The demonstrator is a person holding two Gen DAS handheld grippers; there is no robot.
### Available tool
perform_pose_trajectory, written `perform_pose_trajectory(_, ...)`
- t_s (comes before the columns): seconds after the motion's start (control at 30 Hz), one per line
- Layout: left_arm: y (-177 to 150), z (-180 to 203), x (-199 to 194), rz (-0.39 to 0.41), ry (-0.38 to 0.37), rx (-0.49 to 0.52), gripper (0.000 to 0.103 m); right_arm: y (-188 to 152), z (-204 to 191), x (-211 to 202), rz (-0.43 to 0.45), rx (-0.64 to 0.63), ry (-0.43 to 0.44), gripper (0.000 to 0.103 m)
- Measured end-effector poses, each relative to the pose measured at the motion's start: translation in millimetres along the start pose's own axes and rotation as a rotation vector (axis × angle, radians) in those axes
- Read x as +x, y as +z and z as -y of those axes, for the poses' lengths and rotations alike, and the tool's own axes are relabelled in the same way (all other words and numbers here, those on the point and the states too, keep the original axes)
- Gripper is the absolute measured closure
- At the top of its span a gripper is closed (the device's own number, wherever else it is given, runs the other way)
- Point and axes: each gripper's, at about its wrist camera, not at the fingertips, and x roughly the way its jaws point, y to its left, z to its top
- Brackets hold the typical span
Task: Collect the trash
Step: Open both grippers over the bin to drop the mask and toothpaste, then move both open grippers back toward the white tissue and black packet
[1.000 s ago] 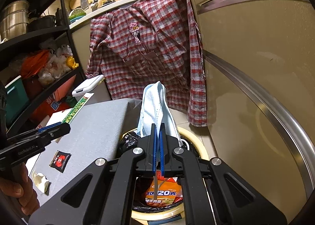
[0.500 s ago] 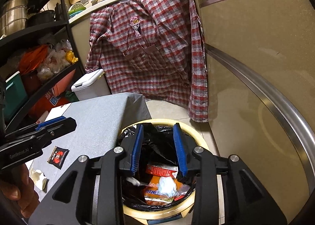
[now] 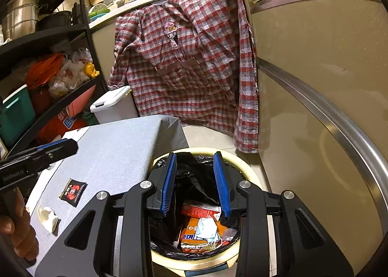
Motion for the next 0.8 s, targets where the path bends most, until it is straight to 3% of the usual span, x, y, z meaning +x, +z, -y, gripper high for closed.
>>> perform_pose_trajectory(0.57, -58.0, -121.4, -85.7, -0.024, 0.19, -0.046, 0.065, -3.7, -67.0, -8.0, 0.036, -0.053, 0.097, 0.074)
perform_pose_trajectory(0.8, -88.4, -150.9, -95.4, -0.076, 0.241, -0.076, 0.065, -10.6, -103.2, -1.1, 0.011, -0.076, 0.156, 0.084)
